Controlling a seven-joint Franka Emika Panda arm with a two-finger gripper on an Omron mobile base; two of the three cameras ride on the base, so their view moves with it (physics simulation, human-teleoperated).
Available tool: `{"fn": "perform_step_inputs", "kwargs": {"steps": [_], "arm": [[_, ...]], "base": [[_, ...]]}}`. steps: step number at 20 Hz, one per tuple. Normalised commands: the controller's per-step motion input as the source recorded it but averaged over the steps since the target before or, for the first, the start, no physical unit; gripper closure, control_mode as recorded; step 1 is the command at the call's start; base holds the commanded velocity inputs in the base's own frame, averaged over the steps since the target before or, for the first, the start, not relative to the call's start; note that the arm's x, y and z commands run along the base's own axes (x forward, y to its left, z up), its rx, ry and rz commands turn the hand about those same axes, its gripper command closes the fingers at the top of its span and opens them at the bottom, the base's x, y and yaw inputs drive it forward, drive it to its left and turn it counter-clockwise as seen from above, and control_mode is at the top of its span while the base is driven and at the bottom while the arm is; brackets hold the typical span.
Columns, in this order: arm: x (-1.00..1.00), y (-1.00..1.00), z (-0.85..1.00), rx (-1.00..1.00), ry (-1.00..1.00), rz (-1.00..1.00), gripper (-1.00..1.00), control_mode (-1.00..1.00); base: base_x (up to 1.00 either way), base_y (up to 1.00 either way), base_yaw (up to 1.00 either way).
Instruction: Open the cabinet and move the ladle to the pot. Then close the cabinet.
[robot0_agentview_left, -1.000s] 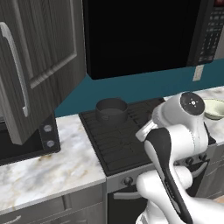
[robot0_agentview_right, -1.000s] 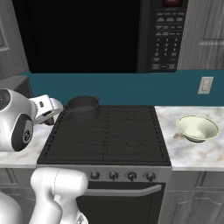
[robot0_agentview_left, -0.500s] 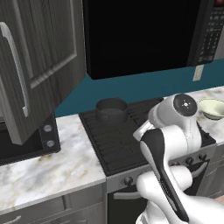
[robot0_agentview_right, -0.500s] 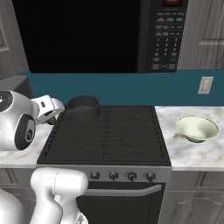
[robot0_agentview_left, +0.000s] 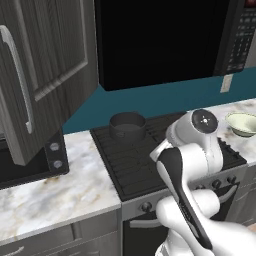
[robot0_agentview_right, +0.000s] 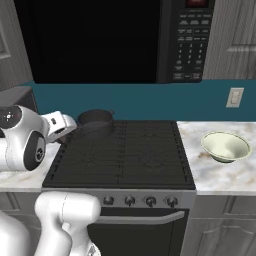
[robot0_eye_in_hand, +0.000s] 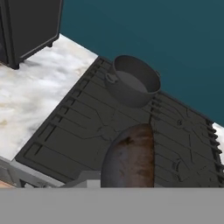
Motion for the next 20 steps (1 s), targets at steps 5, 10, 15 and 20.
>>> {"fn": "perform_step_inputs", "kwargs": {"steps": [5,10,15,20], "arm": [[0.30,0.00,-0.25,0.00,0.00,0.00,1.00,-1.00],[0.27,0.00,-0.22,0.00,-0.02,0.00,1.00,-1.00],[0.21,0.00,-0.10,0.00,-0.03,0.00,1.00,-1.00],[0.29,0.00,0.00,0.00,-0.01,0.00,1.00,-1.00]], "base": [[0.00,0.00,0.00],[0.00,0.00,0.00],[0.00,0.00,0.00],[0.00,0.00,0.00]]}}
